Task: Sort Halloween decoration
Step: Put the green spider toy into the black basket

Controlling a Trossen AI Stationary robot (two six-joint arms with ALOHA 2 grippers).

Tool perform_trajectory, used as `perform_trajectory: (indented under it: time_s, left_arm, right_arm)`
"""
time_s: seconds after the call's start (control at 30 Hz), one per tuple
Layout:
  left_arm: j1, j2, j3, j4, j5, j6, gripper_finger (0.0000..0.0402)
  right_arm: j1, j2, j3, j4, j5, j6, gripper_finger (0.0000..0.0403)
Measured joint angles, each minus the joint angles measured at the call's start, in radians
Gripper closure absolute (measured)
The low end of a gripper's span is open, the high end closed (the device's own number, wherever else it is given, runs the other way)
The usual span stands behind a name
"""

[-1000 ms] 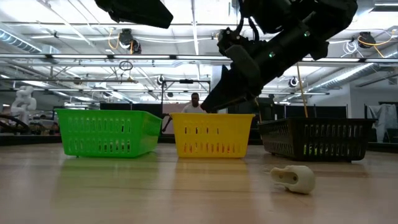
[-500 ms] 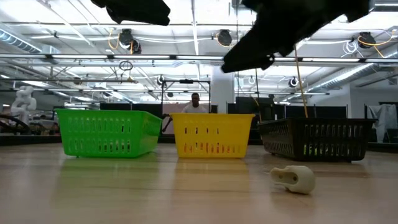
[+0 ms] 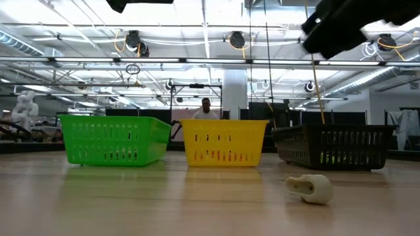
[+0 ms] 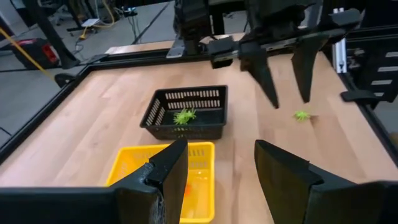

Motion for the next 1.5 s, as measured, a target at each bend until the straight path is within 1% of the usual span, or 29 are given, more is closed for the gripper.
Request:
perform_trajectory:
  time_s: [0.13, 0.23, 0.33, 0.5, 0.67, 0.9, 1.03, 1.3, 1.5]
  left_arm:
    - [-0.01, 0.0, 0.0, 0.0, 0.0, -0.019, 0.0217]
    - [-0.014, 0.0, 0.0, -0.001, 0.0, -0.025, 0.0217]
    - [-0.019, 0.0, 0.0, -0.002, 0.0, -0.025, 0.0217]
    - [-0.019, 0.0, 0.0, -0.002, 0.0, -0.025, 0.0217]
    - [-0.019, 0.0, 0.0, -0.003, 0.0, -0.025, 0.0217]
    - [-0.019, 0.0, 0.0, -0.004, 0.0, -0.025, 0.0217]
    - [-0.019, 0.0, 0.0, -0.004, 0.0, -0.024, 0.0217]
    - [-0.019, 0.0, 0.0, -0.004, 0.0, -0.024, 0.0217]
    - [-0.019, 0.0, 0.0, -0.004, 0.0, -0.024, 0.0217]
  right_arm:
    - [0.066, 0.0, 0.058, -0.147, 0.0, 0.068, 0.0248]
    - [0.113, 0.0, 0.093, -0.252, 0.001, 0.158, 0.0248]
    - [0.16, -0.001, 0.097, -0.318, 0.002, 0.273, 0.0248]
    - [0.241, 0.013, 0.097, -0.366, 0.002, 0.446, 0.0248]
    - [0.296, 0.062, 0.097, -0.372, 0.009, 0.553, 0.0248]
    - [0.317, 0.19, 0.096, -0.386, 0.01, 0.655, 0.0248]
    - [0.317, 0.235, 0.096, -0.396, 0.03, 0.693, 0.0248]
    - [0.316, 0.252, 0.096, -0.394, 0.053, 0.696, 0.0247]
    - [0.307, 0.255, 0.096, -0.377, 0.057, 0.659, 0.0247]
